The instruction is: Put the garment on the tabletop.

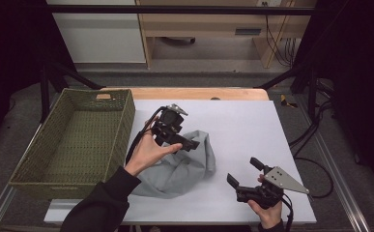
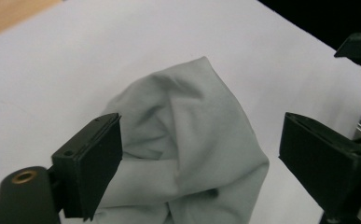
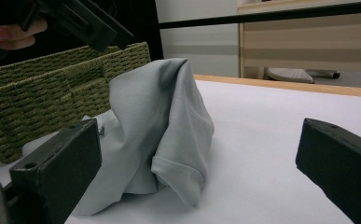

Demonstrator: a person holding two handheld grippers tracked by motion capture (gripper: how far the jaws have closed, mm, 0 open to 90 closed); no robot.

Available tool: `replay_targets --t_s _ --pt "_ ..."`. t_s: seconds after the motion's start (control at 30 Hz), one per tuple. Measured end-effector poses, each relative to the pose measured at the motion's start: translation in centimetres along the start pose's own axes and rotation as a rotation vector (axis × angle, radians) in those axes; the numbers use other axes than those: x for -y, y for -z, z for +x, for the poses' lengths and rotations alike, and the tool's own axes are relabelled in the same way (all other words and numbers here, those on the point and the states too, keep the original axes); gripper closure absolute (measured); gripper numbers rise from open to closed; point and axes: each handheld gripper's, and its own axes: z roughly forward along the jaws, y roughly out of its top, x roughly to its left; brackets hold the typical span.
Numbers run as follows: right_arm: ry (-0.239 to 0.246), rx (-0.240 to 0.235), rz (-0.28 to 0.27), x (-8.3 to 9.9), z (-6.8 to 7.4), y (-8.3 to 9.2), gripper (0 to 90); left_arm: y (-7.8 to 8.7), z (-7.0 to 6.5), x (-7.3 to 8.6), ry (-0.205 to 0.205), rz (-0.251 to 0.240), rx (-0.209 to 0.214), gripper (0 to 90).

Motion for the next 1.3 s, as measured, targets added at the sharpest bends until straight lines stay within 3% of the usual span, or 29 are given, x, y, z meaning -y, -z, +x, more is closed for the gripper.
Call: replay_targets --t_s 0.07,0.17,0.3,0.33,0.37,0.47,0.5,0.53,0.57,0.77,1.07,1.3 --pt "-0.002 0.000 0.000 0.0 0.0 -0.1 0.4 1.1 -0.4 0.7 -0.005 -0.060 -0.024 9.7" --pt "0.006 -0.001 -0.004 0.0 0.0 -0.1 0.4 1.8 -0.5 1.3 -0.001 -0.097 -0.018 8.1" --pt "0.008 0.002 -0.004 -0.1 -0.2 0.0 0.4 3.5 -0.5 2.9 0.003 -0.187 -0.002 7.6" --pt "0.002 0.006 -0.003 -0.1 -0.2 0.1 0.4 3.5 -0.5 2.9 0.003 -0.187 -0.002 7.7" --pt "0.005 0.005 -0.005 -0.1 -0.2 0.1 0.4 4.1 -0.4 3.8 0.005 -0.228 -0.002 7.8" --pt "0.014 0.005 -0.004 -0.2 -0.3 0.1 0.3 4.6 -0.4 4.7 0.009 -0.260 0.005 7.0" --pt "-0.011 0.000 0.004 -0.2 -0.1 0.1 0.3 5.1 -0.3 5.6 0.008 -0.284 -0.005 7.0" --pt "0.000 0.005 0.003 -0.2 -0.2 0.0 0.3 5.1 -0.3 5.6 0.008 -0.284 -0.005 7.0" --pt "0.007 0.007 0.002 -0.1 -0.2 0.0 0.4 5.5 -0.2 6.5 0.014 -0.310 0.002 7.0" --pt "0.009 0.008 0.001 -0.2 -0.2 0.0 0.3 6.5 -0.2 8.8 0.009 -0.352 -0.043 6.4" --pt "0.005 0.009 0.005 -0.3 -0.2 0.1 0.4 7.5 -1.0 11.8 -0.005 -0.398 -0.071 5.4" --pt "0.015 0.009 0.008 -0.2 -0.4 0.2 0.4 8.5 -0.4 14.9 0.033 -0.446 -0.102 5.6"
